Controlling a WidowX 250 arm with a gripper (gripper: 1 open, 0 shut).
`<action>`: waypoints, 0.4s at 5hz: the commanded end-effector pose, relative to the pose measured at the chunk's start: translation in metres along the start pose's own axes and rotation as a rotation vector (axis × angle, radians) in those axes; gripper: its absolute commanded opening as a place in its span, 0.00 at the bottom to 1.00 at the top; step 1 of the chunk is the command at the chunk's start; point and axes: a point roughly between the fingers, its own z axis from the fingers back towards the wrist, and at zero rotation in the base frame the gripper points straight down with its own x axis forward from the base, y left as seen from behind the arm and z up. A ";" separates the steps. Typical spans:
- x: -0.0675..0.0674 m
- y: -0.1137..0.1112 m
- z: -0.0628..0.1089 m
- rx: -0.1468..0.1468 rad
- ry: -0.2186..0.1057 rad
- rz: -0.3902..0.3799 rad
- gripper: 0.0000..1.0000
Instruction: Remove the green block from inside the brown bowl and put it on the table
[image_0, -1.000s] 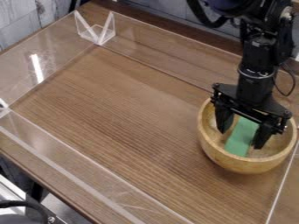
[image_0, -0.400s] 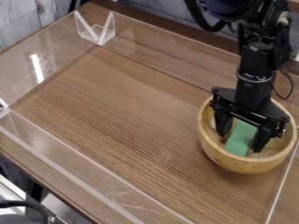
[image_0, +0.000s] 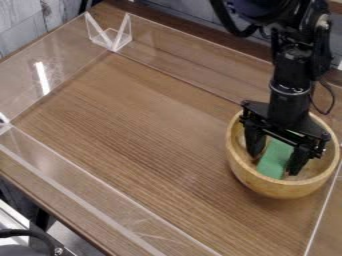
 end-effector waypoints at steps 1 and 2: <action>0.004 0.002 0.011 -0.011 -0.028 0.011 1.00; 0.003 0.004 0.011 -0.014 -0.025 0.014 1.00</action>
